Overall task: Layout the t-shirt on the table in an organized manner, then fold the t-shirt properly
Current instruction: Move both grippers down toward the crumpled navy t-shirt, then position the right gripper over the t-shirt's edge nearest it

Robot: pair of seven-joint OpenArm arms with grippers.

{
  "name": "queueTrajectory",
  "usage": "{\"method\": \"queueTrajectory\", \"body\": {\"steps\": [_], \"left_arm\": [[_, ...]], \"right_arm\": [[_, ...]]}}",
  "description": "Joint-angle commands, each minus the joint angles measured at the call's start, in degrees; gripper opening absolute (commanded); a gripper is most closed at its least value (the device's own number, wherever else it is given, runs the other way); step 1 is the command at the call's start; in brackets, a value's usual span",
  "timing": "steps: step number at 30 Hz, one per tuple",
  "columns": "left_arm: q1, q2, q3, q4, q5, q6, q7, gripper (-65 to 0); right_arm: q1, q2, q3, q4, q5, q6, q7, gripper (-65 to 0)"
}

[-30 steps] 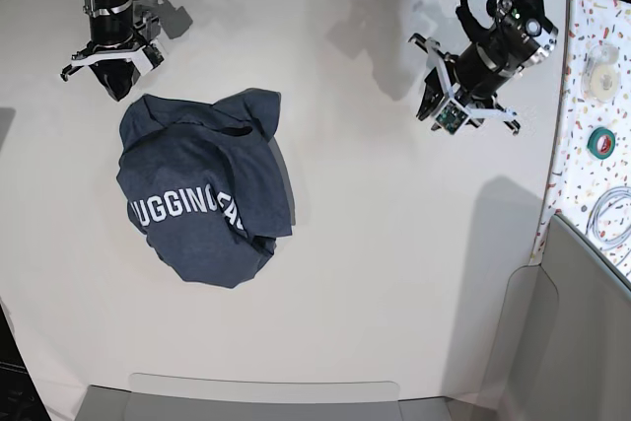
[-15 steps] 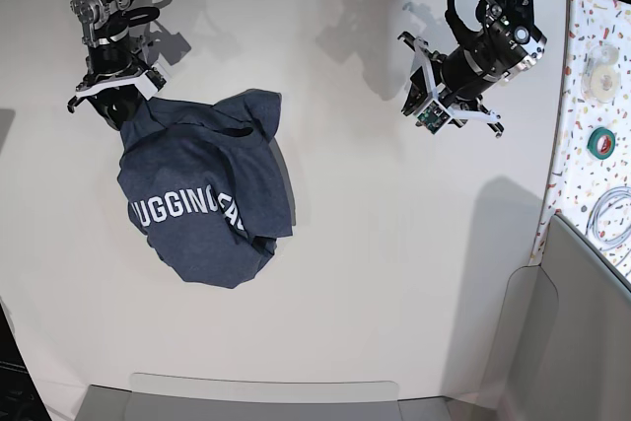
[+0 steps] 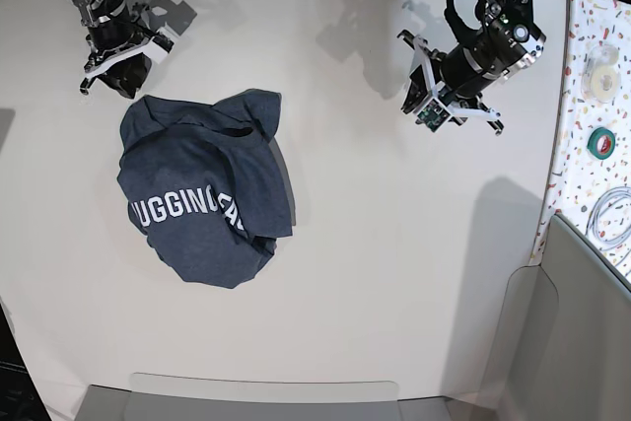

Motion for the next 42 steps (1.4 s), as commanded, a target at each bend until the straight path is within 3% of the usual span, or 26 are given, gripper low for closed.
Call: {"method": "queueTrajectory", "body": {"steps": [1, 10, 15, 30, 42], "left_arm": [[-0.20, -0.22, -0.11, 0.94, -0.68, 0.16, -0.80, -51.7], [1.11, -0.14, 0.07, 0.94, -0.68, 0.25, -0.71, -51.7], [1.20, -0.05, 0.07, 0.94, -0.68, 0.25, -0.71, -51.7], [1.11, -0.05, -0.02, 0.94, -0.68, 0.25, 3.51, -51.7], [1.20, 0.83, -0.37, 0.94, -0.68, 0.25, 3.60, -51.7]], "right_arm": [[-0.41, 1.00, 1.04, 1.17, -0.08, 0.44, 0.21, -47.0], [4.60, 1.00, 0.78, 1.61, -0.08, 6.85, -0.32, -47.0], [9.26, 3.02, -3.97, 1.69, 0.01, 10.02, -6.12, -47.0], [7.15, 7.06, -5.90, 5.83, 0.09, 10.46, -8.23, -47.1], [5.66, 6.62, -5.90, 4.51, 0.09, 10.46, -8.23, -47.2]]}}
